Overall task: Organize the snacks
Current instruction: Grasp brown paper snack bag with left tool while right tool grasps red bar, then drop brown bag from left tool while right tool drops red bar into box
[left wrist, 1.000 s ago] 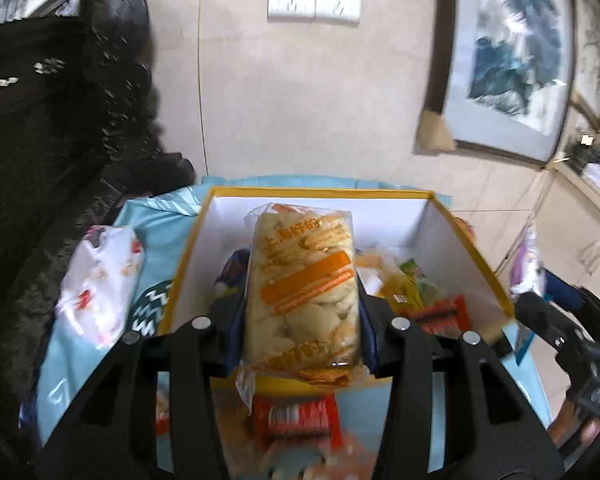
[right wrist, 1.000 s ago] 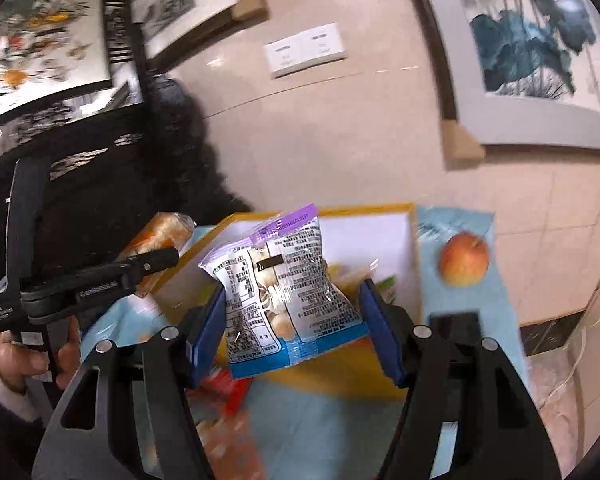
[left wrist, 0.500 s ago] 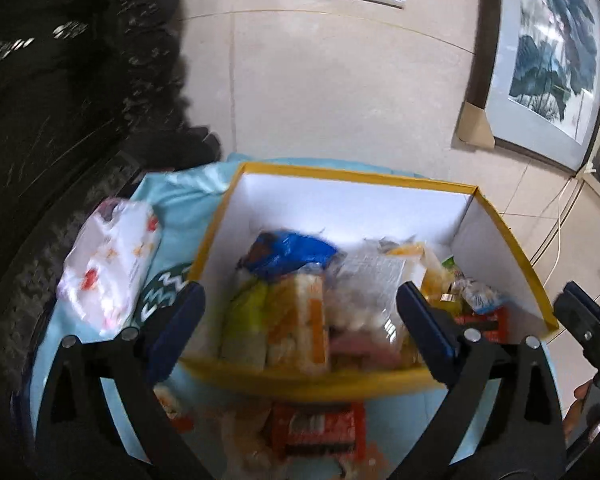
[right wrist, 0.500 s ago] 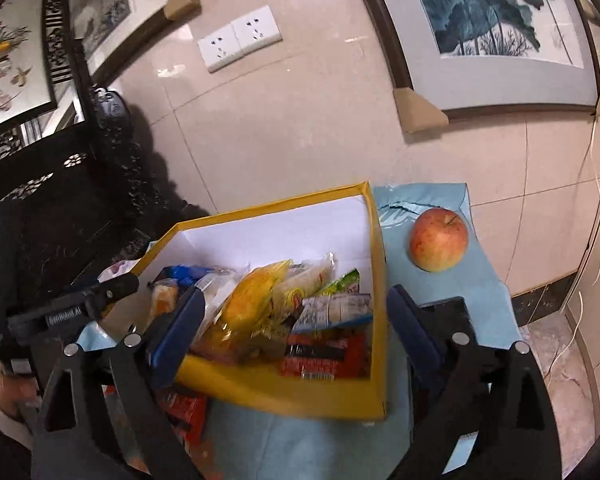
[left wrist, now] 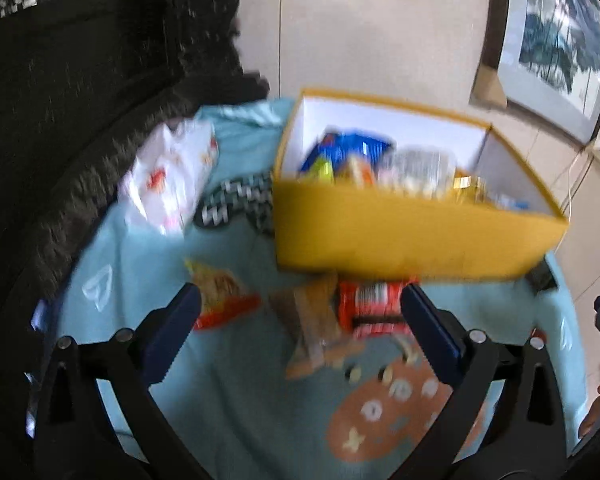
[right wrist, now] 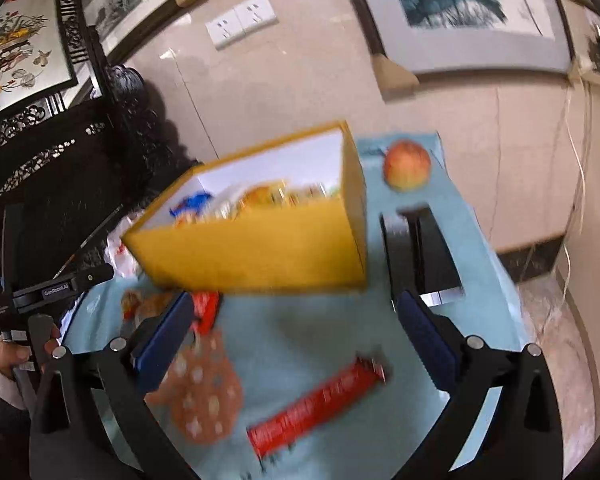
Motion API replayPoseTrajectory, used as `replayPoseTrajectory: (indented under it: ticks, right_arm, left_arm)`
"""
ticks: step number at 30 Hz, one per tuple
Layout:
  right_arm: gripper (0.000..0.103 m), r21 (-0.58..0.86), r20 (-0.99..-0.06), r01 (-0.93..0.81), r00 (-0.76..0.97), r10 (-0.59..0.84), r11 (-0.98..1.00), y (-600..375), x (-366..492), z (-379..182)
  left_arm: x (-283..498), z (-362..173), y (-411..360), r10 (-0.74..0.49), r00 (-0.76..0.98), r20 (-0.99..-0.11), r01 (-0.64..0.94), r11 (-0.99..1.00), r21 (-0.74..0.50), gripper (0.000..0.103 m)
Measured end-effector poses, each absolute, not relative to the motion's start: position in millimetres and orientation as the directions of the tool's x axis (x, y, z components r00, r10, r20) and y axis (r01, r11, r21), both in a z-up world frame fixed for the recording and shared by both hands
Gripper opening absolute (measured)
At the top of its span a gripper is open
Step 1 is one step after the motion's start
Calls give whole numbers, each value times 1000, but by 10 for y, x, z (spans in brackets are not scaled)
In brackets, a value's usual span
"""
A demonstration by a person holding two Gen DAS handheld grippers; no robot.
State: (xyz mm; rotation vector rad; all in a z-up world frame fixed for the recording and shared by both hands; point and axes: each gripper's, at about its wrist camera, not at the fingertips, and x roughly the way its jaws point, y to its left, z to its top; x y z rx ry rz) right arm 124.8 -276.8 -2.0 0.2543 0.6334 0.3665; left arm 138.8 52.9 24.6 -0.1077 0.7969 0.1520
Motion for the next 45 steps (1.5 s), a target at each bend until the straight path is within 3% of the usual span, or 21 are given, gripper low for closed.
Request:
replayPoseTrajectory:
  ticks: [5, 10, 12, 14, 20, 22, 26, 28, 29, 30, 34, 35, 36, 38, 39, 41, 45]
  right_arm:
    - [102, 379, -585, -213, 699, 411, 901, -2901, 1068, -297]
    - [102, 377, -579, -226, 700, 419, 898, -2935, 970, -321]
    - [102, 383, -571, -237, 699, 431, 893, -2926, 956, -320]
    - [102, 380, -571, -251, 694, 439, 891, -2894, 965, -320]
    - [102, 360, -592, -272, 673, 443, 893, -2778, 999, -381]
    - [102, 333, -608, -264, 674, 420, 905, -2753, 1014, -404]
    - [102, 240, -679, -217, 659, 324, 946, -2671, 1068, -492]
    - [102, 193, -725, -189, 634, 270, 963, -2624, 1109, -574]
    - [102, 187, -740, -182, 621, 260, 965, -2610, 1132, -610]
    - [102, 191, -749, -175, 610, 259, 966, -2603, 1153, -645]
    - [101, 175, -773, -123, 597, 214, 977, -2476, 1291, -717]
    - [95, 146, -782, -122, 593, 190, 982, -2417, 1333, -720]
    - [79, 70, -789, -126, 600, 132, 990, -2297, 1373, -719]
    - [63, -9, -789, -138, 609, 78, 990, -2139, 1396, -711]
    - [43, -21, -787, -168, 611, 87, 986, -2073, 1391, -701]
    - [24, 14, -794, -207, 592, 137, 978, -2060, 1366, -693]
    - [24, 137, -790, -233, 560, 248, 963, -2232, 1315, -679]
  left_arm:
    - [1512, -163, 489, 76, 628, -774, -178, 983, -47, 101]
    - [1674, -411, 642, 34, 586, -809, -243, 960, -136, 96]
    - [1752, -520, 745, 2, 558, -830, -279, 942, -185, 78]
    - [1781, -565, 824, -19, 567, -823, -295, 928, -225, 69]
    - [1844, -571, 945, -56, 556, -829, -304, 915, -265, 62]
    - [1854, -578, 923, -18, 558, -830, -294, 931, -218, 61]
    - [1917, -643, 652, 150, 554, -819, -256, 967, 4, 60]
    - [1902, -639, 630, 154, 573, -805, -263, 965, -2, 53]
    - [1897, -631, 617, 151, 576, -803, -256, 967, -1, 40]
    - [1888, -620, 600, 149, 575, -804, -246, 969, 4, 36]
    - [1793, -603, 625, 120, 575, -809, -222, 975, -14, 36]
    - [1764, -602, 627, 114, 576, -809, -217, 976, -17, 36]
    - [1764, -608, 644, 110, 576, -810, -212, 977, -18, 36]
    - [1692, -596, 602, 97, 575, -812, -200, 979, -24, 36]
    - [1645, -610, 614, 89, 574, -814, -197, 980, -32, 36]
    - [1601, -600, 635, 70, 568, -820, -194, 980, -51, 35]
    - [1489, -552, 707, 27, 563, -826, -191, 977, -98, 36]
